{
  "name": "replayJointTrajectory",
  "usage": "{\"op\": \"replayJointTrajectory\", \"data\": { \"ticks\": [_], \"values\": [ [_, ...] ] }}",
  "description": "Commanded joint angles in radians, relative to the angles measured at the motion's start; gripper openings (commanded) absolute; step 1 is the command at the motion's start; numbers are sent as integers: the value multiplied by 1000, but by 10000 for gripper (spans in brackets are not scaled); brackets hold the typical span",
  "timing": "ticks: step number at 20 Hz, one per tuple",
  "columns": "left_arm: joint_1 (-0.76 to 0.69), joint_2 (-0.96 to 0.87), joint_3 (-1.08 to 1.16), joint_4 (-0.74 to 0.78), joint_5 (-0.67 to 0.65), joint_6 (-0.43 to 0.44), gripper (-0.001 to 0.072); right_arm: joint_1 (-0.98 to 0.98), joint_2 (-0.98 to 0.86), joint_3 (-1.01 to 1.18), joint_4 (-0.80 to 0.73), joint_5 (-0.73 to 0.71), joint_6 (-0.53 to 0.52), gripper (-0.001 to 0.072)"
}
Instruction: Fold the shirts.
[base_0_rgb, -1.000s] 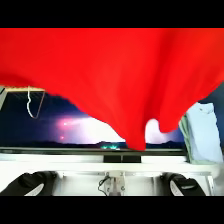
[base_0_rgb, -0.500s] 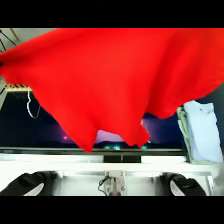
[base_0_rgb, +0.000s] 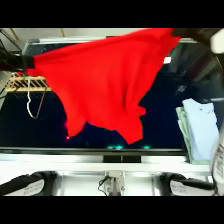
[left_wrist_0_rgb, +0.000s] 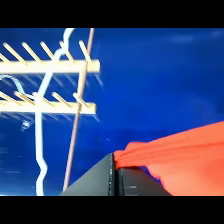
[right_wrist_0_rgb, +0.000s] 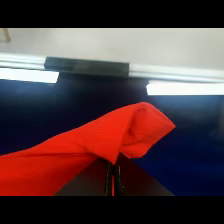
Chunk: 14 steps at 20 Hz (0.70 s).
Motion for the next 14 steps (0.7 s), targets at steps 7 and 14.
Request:
{"op": "replayJointTrajectory", "data": {
  "ticks": [7, 14],
  "values": [
    [24, -415, -1, -397, 25, -15, 35, 14, -368, 1, 129, 336, 174, 65],
    [101, -449, 109, -557, -241, 40, 485, -42, -267, 1, 171, 534, 121, 518]
  ]
}}
